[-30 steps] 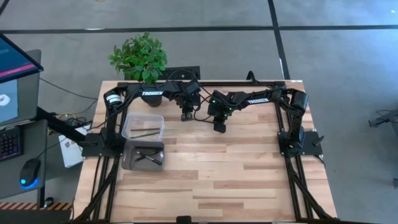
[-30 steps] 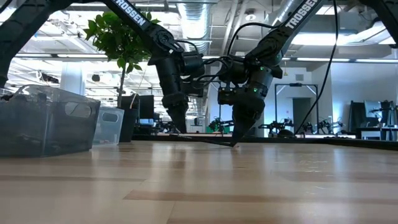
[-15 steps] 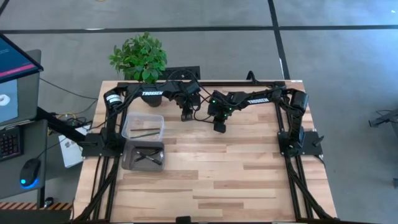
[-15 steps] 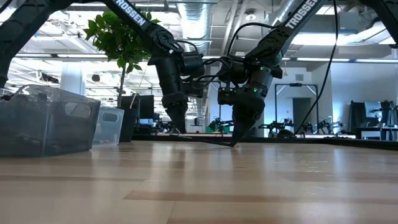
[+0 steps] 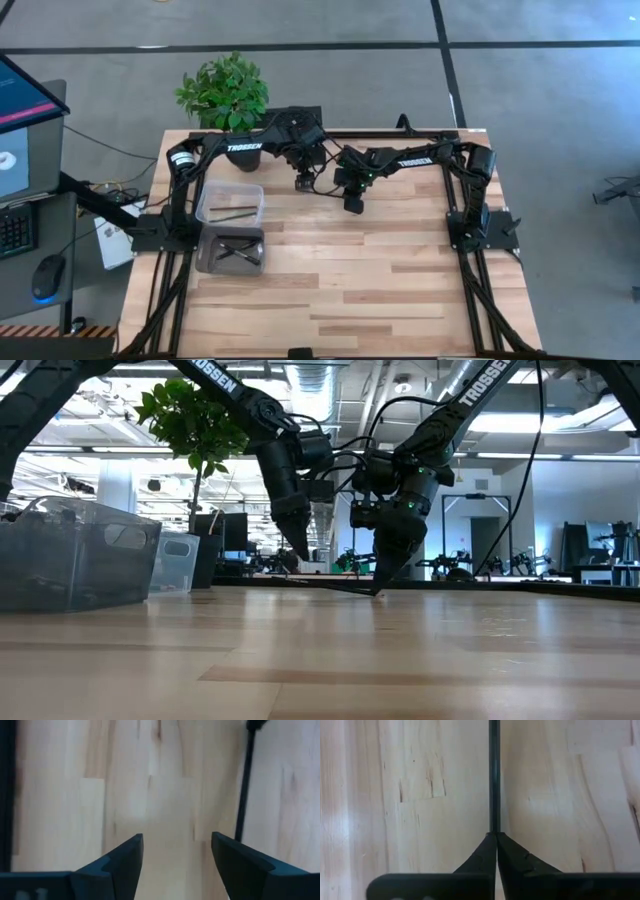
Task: Sort pens & pencils
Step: Put the black pencil into the transparent bin
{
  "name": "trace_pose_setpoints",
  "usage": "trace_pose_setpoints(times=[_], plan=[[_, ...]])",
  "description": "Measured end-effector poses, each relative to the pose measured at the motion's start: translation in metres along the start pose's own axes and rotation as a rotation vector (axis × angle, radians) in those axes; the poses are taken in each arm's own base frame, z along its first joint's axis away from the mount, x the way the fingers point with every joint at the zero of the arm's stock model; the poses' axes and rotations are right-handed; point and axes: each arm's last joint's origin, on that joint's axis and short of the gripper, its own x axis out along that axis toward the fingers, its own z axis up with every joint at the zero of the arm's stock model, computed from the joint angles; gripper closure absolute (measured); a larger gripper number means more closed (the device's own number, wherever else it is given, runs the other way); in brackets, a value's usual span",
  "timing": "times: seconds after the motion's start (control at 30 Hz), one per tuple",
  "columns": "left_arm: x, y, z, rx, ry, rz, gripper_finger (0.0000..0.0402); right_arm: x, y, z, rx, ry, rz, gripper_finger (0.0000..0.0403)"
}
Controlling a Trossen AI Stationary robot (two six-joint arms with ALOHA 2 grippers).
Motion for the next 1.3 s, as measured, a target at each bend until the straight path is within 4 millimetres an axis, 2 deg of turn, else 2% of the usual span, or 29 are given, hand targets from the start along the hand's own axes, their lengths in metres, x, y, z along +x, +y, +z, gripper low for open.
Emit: trace_pose_setpoints(times=[0.2,0.47,0.7,0.97,1.3], plan=[[0.0,-0.012,-0.007,0.007,0.087,-0.096,0.0176,0.0,0.0,0.0,-0.009,0.0,-0.002,0.0382],[0.0,-0.02,-0.008,0.033,0.114,-0.145,0.0176,0.0,0.0,0.0,-0.01,-0.001,-0.002,0.0372],[0.001,-0.032,-0.006,0.041,0.128,-0.157,0.0176,0.0,0.0,0.0,-0.011,-0.002,-0.002,0.0381],[0.004,-0.033,-0.01,-0.029,0.174,-0.096,0.0176,0.0,0.0,0.0,-0.01,-0.006,-0.002,0.0374],[0.004,-0.034,-0.009,0.018,0.164,-0.112,0.0184,0.0,0.0,0.0,-0.011,-0.006,-0.002,0.0377]])
